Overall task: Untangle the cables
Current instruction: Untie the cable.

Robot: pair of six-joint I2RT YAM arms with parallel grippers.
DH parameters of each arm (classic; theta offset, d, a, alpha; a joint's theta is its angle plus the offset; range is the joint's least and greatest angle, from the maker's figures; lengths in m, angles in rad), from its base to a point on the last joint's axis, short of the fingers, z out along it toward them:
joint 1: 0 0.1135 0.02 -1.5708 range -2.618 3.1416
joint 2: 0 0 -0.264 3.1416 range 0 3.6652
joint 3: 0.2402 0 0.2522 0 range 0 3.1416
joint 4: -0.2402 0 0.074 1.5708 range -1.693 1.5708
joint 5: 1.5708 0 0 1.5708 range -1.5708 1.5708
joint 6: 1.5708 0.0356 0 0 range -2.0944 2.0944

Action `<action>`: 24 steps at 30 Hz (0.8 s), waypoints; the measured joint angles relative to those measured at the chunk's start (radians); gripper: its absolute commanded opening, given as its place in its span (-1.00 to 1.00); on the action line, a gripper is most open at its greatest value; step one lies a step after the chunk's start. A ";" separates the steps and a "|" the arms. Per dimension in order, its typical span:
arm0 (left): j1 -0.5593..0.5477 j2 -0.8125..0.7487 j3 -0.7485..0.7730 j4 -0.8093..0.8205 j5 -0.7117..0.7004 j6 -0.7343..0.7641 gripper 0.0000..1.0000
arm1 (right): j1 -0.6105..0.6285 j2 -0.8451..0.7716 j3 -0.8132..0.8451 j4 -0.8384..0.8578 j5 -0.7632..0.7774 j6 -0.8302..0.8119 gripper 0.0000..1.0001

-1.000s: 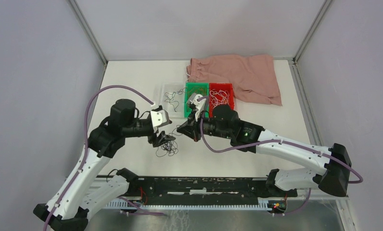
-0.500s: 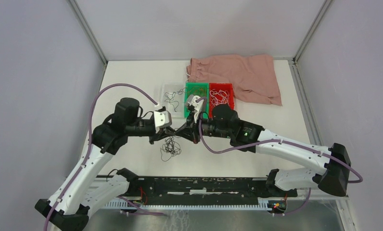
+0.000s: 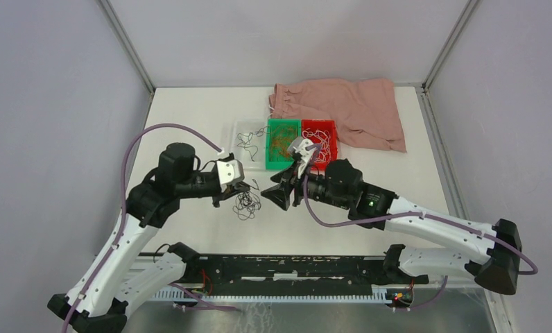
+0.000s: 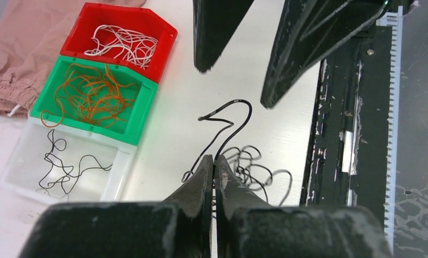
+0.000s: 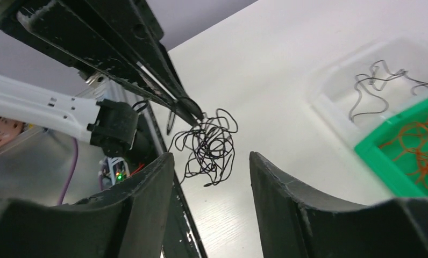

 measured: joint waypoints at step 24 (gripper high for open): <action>0.000 0.080 0.132 0.001 0.171 -0.214 -0.94 | 0.000 0.026 -0.090 0.312 0.232 0.043 0.21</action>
